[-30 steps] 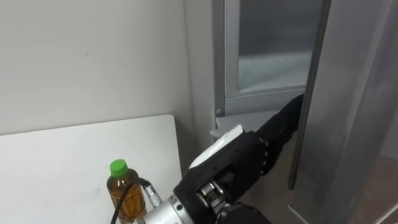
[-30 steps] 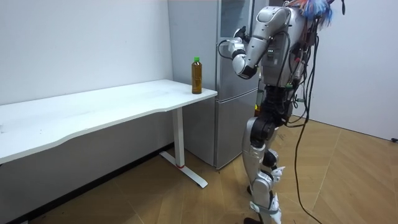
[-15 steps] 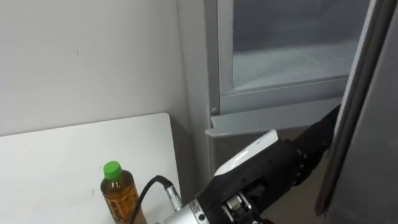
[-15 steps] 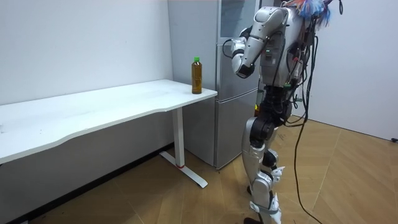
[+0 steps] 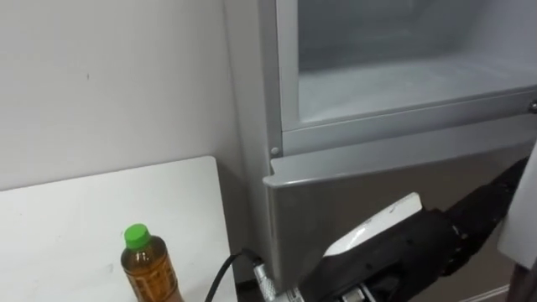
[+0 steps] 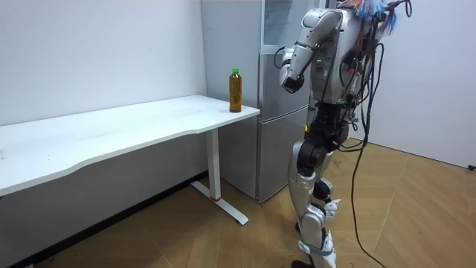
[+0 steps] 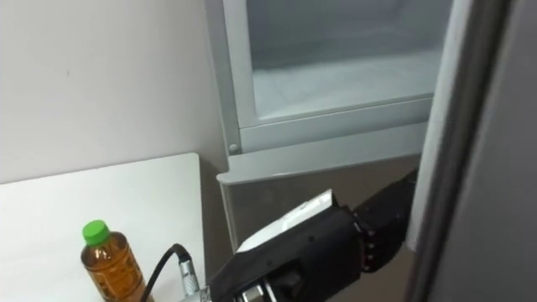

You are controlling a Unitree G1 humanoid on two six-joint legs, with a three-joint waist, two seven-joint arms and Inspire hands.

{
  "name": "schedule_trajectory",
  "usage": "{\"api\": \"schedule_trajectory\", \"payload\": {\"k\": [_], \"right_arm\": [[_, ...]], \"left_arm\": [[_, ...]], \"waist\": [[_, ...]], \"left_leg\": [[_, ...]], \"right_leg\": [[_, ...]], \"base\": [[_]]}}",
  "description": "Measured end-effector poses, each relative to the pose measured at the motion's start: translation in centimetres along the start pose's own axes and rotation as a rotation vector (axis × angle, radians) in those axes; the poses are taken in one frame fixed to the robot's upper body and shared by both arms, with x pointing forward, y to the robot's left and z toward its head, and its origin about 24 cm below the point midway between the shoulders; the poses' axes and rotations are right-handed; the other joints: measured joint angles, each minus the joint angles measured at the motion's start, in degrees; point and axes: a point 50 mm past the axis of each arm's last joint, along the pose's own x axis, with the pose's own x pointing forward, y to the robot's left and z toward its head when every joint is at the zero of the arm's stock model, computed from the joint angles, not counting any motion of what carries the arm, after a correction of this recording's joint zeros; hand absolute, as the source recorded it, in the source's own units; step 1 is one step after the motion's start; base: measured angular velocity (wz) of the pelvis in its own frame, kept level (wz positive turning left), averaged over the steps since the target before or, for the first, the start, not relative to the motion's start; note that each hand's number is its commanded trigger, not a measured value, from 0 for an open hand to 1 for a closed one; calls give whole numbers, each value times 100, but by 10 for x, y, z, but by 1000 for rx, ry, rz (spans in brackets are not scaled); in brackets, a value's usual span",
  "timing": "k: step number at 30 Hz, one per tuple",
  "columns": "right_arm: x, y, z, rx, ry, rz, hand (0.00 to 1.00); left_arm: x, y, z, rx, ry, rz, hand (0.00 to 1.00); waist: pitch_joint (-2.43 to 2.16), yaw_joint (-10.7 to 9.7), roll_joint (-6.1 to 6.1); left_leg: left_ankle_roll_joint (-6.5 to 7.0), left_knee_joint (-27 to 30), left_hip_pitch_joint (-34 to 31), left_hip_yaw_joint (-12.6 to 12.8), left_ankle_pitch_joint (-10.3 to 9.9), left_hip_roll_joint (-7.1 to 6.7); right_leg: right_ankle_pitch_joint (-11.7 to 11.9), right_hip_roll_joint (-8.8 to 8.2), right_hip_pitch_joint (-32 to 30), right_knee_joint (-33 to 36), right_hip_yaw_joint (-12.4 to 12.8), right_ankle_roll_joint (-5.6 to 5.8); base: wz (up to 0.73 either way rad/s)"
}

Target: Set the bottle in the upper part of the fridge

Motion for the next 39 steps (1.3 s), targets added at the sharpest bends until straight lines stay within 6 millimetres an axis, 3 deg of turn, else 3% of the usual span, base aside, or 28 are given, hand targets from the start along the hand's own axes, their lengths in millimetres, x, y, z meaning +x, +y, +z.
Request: {"api": "schedule_trajectory", "payload": {"k": [2,30,32,39], "right_arm": [[0,1,2,-1,-3,7,0],[1,2,3,-7,-6,9,0],[1,2,4,-6,-8,8,0],[2,2,7,-9,-3,-5,0]], "left_arm": [[0,0,0,1,-1,-3,0],[10,-5,5,24,-19,-63,0],[11,-5,5,20,-24,-59,0],[19,-9,2,-18,-57,-66,0]], "waist": [[2,-93,-2],[10,-178,-9],[20,-209,2],[54,-289,37]], "left_leg": [[0,-30,0,26,0,5],[0,-35,29,175,0,-1],[0,-40,75,281,0,4],[0,-49,86,289,0,-3]], "right_leg": [[0,4,-16,0,15,0],[4,23,-32,-9,148,6],[5,26,-17,-10,177,7],[12,77,-27,-8,261,16]], "base": [[-4],[-2],[-6],[-6]]}}
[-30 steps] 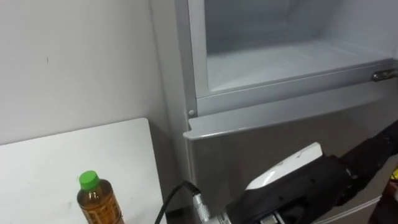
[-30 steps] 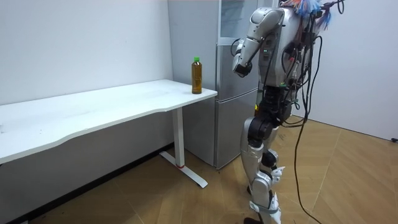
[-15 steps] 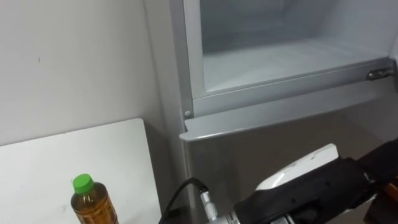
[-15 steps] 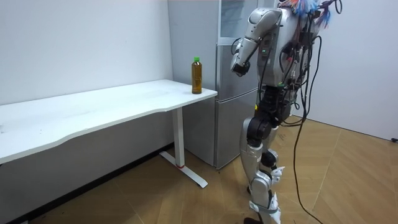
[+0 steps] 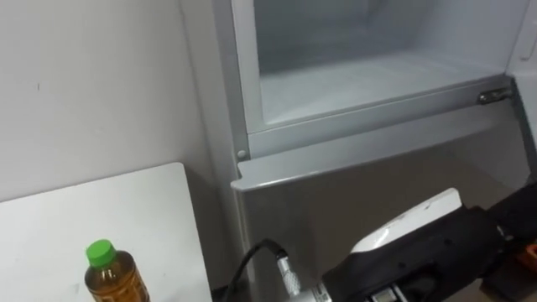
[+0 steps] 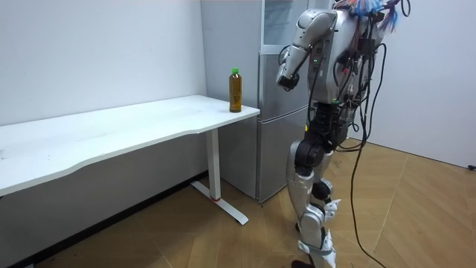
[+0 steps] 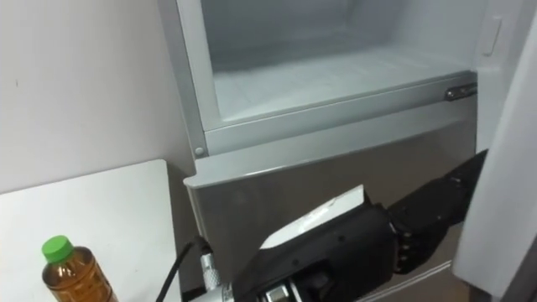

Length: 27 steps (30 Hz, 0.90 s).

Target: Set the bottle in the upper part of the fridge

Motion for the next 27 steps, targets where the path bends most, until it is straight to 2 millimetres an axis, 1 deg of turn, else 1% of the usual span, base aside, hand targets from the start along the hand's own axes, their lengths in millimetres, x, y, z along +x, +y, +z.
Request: {"api": "schedule_trajectory", "payload": {"k": [2,9,12,13,14,19,25,27], "right_arm": [[0,2,1,-1,-2,3,0],[1,5,5,-18,-11,6,0],[1,7,8,-37,-20,18,0],[2,8,9,-39,-22,21,0],[2,10,9,-45,-25,25,0],[2,15,9,-42,-25,40,0],[2,16,11,-39,-26,44,0],[2,17,11,-41,-27,44,0]], "left_arm": [[2,-2,-2,-10,-8,-4,0],[11,-14,-7,-47,-29,-46,0],[15,-17,-10,-66,-31,-58,0],[17,-18,-11,-69,-31,-67,0],[19,-19,-12,-79,-32,-79,0],[24,-21,-19,-129,-29,-93,0],[29,-25,-23,-170,-39,-104,0],[29,-25,-23,-170,-39,-104,0]], "waist": [[5,-69,-8],[11,-177,-19],[34,-226,-57],[42,-228,-76],[42,-226,-93],[35,-248,-197],[28,-253,-193],[10,-253,-165]], "left_leg": [[0,-12,-10,0,0,5],[0,-21,-25,7,0,8],[0,-23,-18,36,0,8],[0,-23,-19,111,0,10],[0,-23,-20,161,0,10],[0,-25,-39,166,-1,5],[0,-24,-35,264,0,2],[0,-24,-49,274,0,6]], "right_leg": [[1,10,-9,-4,5,-2],[3,16,-43,-2,30,-5],[3,18,-49,5,53,-5],[3,21,-68,12,69,-5],[3,23,-103,28,90,-5],[8,24,-174,95,193,-9],[20,37,-219,112,216,-9],[29,33,-229,113,217,-14]], "base": [[0],[-2],[-5],[-7],[-8],[-13],[-5],[-6]]}}
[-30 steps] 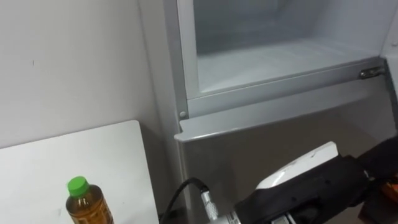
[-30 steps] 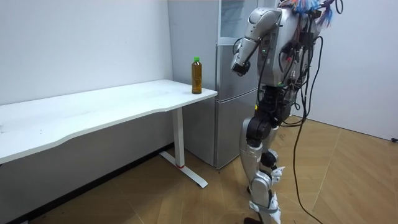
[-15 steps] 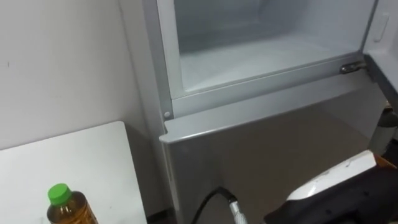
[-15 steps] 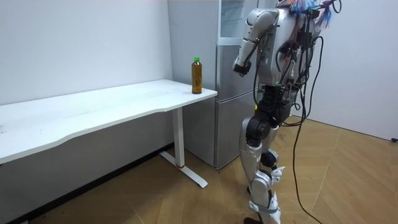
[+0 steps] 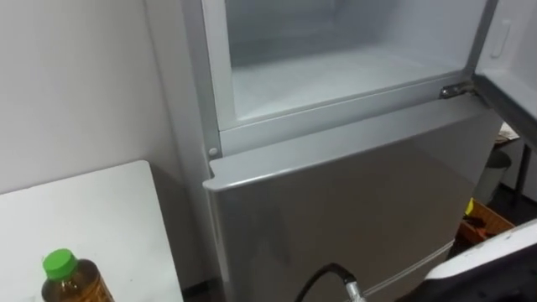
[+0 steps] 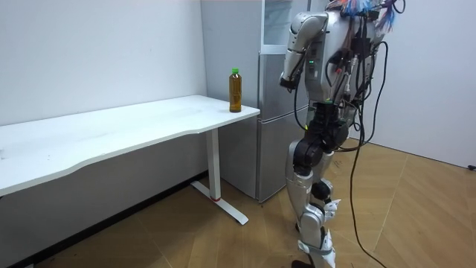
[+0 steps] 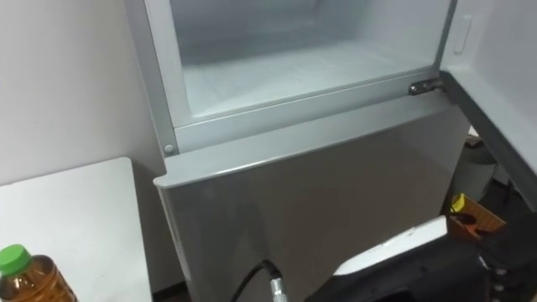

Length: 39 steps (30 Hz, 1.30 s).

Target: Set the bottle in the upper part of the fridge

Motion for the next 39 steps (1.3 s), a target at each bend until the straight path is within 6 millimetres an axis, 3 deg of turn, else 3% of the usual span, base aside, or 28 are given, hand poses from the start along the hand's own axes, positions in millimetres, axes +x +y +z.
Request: {"api": "schedule_trajectory", "payload": {"k": [14,27,30,32,34,39], "right_arm": [[0,1,1,-11,-2,3,0],[0,1,3,-5,-7,42,0],[0,2,5,-26,-13,45,0],[1,3,6,-36,-17,51,0],[1,5,7,-46,-20,55,0],[1,7,9,-68,-22,67,0]], "left_arm": [[1,1,-4,-46,-7,14,0],[-2,6,-14,-48,-2,53,0],[-7,3,-33,-68,107,41,0],[-15,-3,-60,-80,273,7,0],[-22,-4,-75,-70,374,-12,0],[-37,-4,-94,0,518,-22,0]], "waist": [[-18,-42,27],[-13,-309,32],[-10,-297,29],[-8,-284,29],[-7,-279,30],[-10,-130,34]], "left_leg": [[0,0,30,36,0,-3],[3,-49,23,46,-2,-2],[13,-49,1,46,-9,-5],[25,-48,-14,58,-16,-4],[25,-48,-30,64,-16,-4],[26,-44,-130,51,-16,-3]], "right_leg": [[30,31,-4,9,101,9],[62,55,-1,-12,129,17],[71,50,-14,-14,111,23],[82,52,-31,-13,110,25],[93,50,-44,-12,108,24],[124,33,-142,-5,14,19]], "base": [[-2],[-1],[4],[0],[0],[4]]}}
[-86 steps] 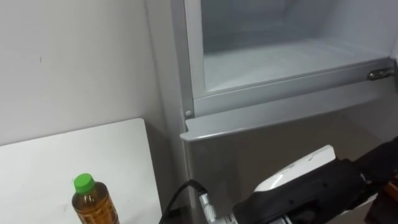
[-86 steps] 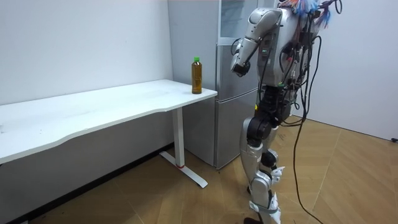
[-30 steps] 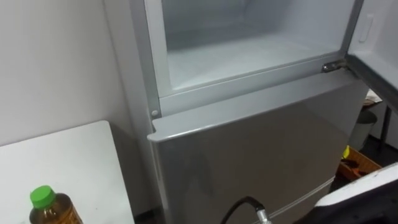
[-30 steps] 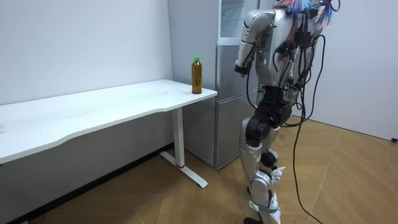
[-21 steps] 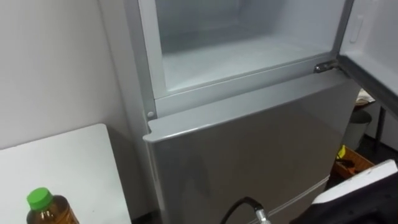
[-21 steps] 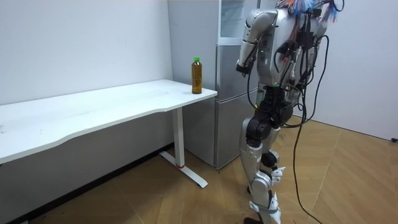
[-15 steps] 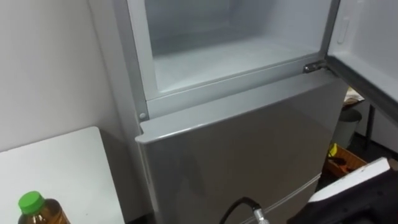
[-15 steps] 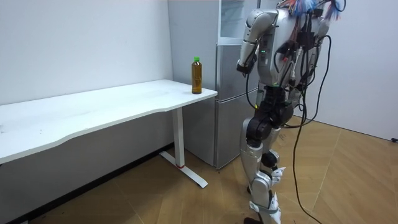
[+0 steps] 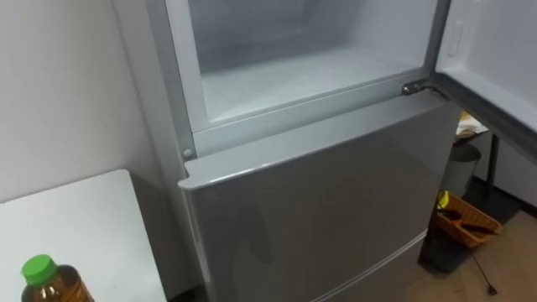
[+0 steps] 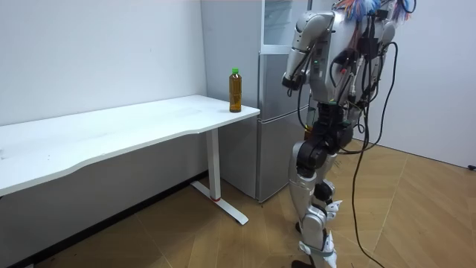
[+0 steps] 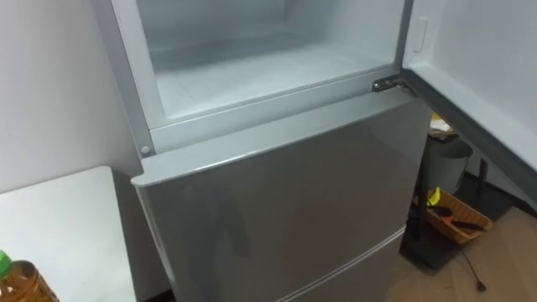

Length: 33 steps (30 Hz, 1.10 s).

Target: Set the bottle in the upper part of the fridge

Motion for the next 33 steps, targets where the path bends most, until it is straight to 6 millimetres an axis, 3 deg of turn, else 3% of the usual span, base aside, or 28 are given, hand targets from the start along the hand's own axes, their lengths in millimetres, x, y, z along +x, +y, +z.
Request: {"api": "schedule_trajectory", "payload": {"k": [4,8,10,13,17,21,26,33], "right_arm": [[0,2,-3,8,28,13,0],[0,3,-3,-36,42,25,0],[0,6,-5,-61,48,34,0],[-1,7,-10,-68,69,41,0],[-2,7,-16,-71,87,35,0],[-2,9,-17,-95,82,43,0],[-3,8,-20,-89,80,37,0],[-6,5,-28,-95,78,25,0]], "left_arm": [[-21,-2,-33,-25,146,64,0],[-47,-1,-73,-64,325,151,0],[-63,-2,-85,-64,389,195,0],[-84,-3,-107,-93,491,284,0],[-117,-9,-144,-161,662,417,0],[-148,-19,-167,-200,777,541,0],[-199,-49,-203,-335,965,725,0],[-247,-88,-229,-489,1129,989,0]], "waist": [[14,296,-23],[33,656,-144],[-16,832,-184],[-43,1140,-306],[-83,1432,-381],[-90,1591,-401],[-101,1737,-415],[-105,1902,-380]], "left_leg": [[0,10,8,-60,1,9],[2,10,-25,-188,1,2],[8,10,-77,-215,5,7],[20,10,-90,-251,12,9],[23,8,-60,-319,12,12],[24,6,-3,-347,12,26],[22,-2,123,-372,10,42],[29,-47,88,-527,-26,58]], "right_leg": [[10,-14,23,7,-105,-14],[7,-43,-1,27,-222,-13],[7,-44,-31,46,-261,-15],[1,-63,-16,74,-352,-29],[-31,-68,46,80,-377,-22],[-43,-71,118,79,-461,-38],[-105,-78,247,88,-548,-53],[-101,-65,250,78,-629,-58]], "base": [[8],[16],[11],[14],[10],[6],[6],[7]]}}
